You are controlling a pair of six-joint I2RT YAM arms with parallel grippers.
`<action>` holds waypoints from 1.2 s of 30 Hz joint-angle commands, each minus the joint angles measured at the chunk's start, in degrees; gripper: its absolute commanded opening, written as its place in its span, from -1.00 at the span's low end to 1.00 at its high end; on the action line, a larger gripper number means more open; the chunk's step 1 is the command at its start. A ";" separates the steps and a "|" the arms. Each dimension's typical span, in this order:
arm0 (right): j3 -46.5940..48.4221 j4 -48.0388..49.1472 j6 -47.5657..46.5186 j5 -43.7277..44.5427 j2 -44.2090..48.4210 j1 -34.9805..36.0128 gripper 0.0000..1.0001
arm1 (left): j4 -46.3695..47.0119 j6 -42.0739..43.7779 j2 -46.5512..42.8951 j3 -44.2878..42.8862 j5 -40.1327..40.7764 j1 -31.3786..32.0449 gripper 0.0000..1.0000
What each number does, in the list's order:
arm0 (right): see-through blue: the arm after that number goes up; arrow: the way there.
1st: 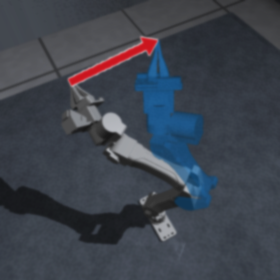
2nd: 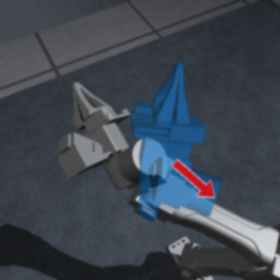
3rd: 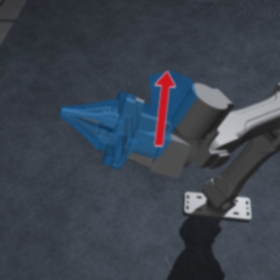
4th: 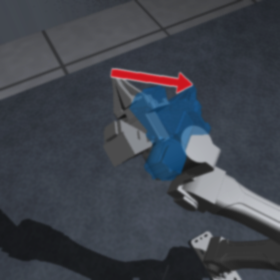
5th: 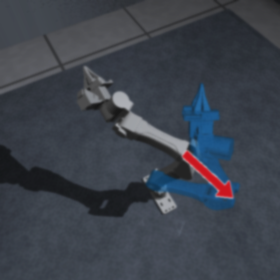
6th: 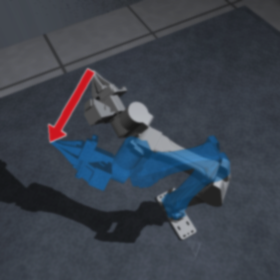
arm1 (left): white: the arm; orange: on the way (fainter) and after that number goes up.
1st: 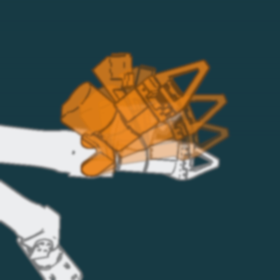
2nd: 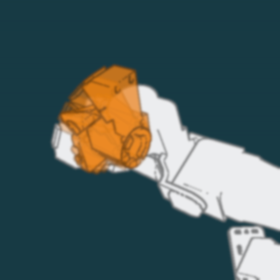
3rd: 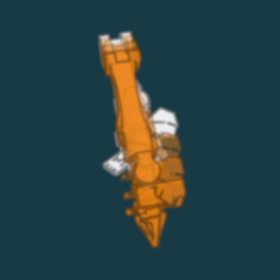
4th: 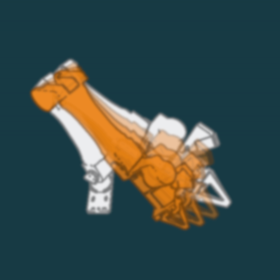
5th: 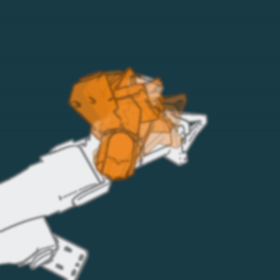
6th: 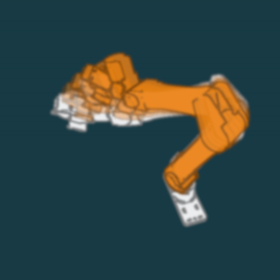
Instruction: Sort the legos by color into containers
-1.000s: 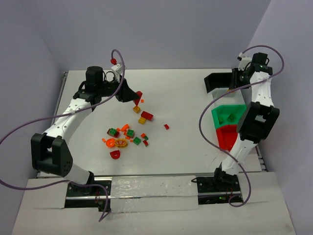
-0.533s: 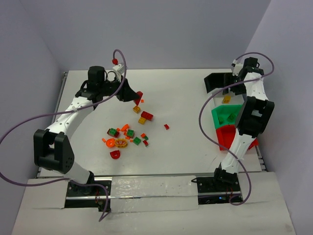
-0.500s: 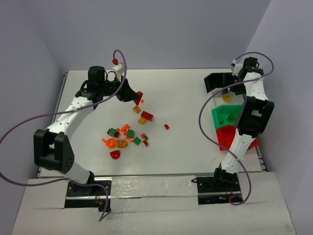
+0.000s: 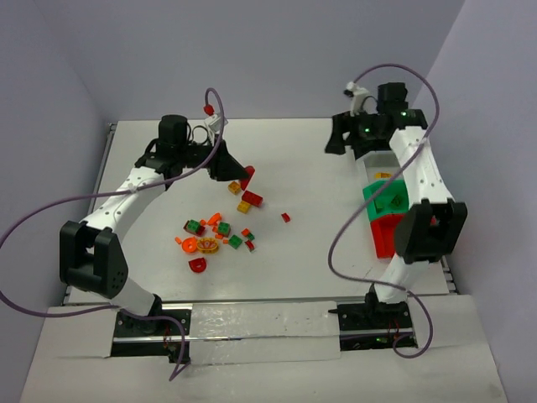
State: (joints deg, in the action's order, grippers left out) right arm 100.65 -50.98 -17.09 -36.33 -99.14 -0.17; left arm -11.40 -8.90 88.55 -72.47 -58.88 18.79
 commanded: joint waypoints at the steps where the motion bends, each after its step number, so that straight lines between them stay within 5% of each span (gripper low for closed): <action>1: -6.35 1.28 -6.57 -13.27 10.93 8.52 0.77 | 2.18 -4.03 -1.67 0.26 -14.23 1.04 -1.00; 7: -19.81 13.18 -17.59 -18.01 24.57 15.46 0.80 | 0.43 -4.89 -2.38 3.49 -22.23 2.97 -1.00; 10: -17.87 7.64 -25.79 -17.02 23.78 19.94 0.79 | -6.19 -0.64 -1.73 2.87 -25.03 4.05 -1.00; 14: -16.84 2.86 -32.67 -15.40 22.65 26.55 0.75 | -23.78 13.50 1.06 -0.83 -29.88 5.34 -1.00; 17: -15.62 1.83 -33.52 -13.77 21.40 32.51 0.74 | -55.07 41.23 8.09 -9.90 -32.30 6.16 -1.00; 19: -15.10 1.56 -33.45 -13.59 20.45 35.42 0.74 | -61.85 51.31 10.76 -13.59 -32.45 6.26 -1.00; 36: -13.96 0.88 -33.68 -11.32 17.95 43.18 0.49 | -57.59 47.77 8.33 -11.67 -34.52 8.13 -1.00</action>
State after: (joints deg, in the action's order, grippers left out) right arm 84.44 -50.26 -49.80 -48.80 -80.33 41.24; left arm -68.86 38.01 99.73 -83.72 -83.40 26.59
